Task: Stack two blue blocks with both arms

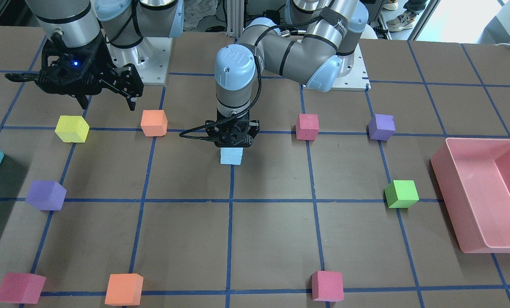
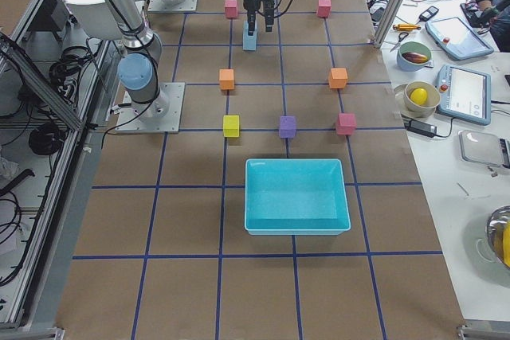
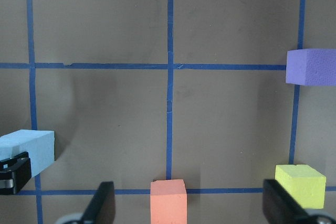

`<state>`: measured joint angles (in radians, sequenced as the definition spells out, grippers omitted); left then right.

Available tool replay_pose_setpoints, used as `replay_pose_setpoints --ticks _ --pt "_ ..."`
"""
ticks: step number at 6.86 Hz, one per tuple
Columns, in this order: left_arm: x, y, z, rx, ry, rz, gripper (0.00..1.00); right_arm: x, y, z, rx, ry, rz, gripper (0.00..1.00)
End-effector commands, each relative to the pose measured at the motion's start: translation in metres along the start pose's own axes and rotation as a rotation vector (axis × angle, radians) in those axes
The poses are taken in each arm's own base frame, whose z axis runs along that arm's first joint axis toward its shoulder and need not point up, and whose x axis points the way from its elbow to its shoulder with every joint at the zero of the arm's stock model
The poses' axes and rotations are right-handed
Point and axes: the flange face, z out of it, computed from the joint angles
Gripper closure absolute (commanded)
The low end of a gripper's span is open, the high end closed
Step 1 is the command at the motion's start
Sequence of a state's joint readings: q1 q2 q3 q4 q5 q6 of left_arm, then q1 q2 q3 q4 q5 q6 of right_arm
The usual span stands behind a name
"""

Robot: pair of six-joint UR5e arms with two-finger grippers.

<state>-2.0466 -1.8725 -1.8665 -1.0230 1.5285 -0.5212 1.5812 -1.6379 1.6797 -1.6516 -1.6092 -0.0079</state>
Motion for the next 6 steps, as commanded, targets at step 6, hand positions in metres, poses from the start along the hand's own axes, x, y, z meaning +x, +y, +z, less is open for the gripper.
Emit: replay_pose_setpoints --ticks 6 --pt "-0.005 -0.003 -0.055 0.103 0.044 -0.012 0.0 -0.001 0.015 -0.004 -0.044 -0.02 0.023 0.0"
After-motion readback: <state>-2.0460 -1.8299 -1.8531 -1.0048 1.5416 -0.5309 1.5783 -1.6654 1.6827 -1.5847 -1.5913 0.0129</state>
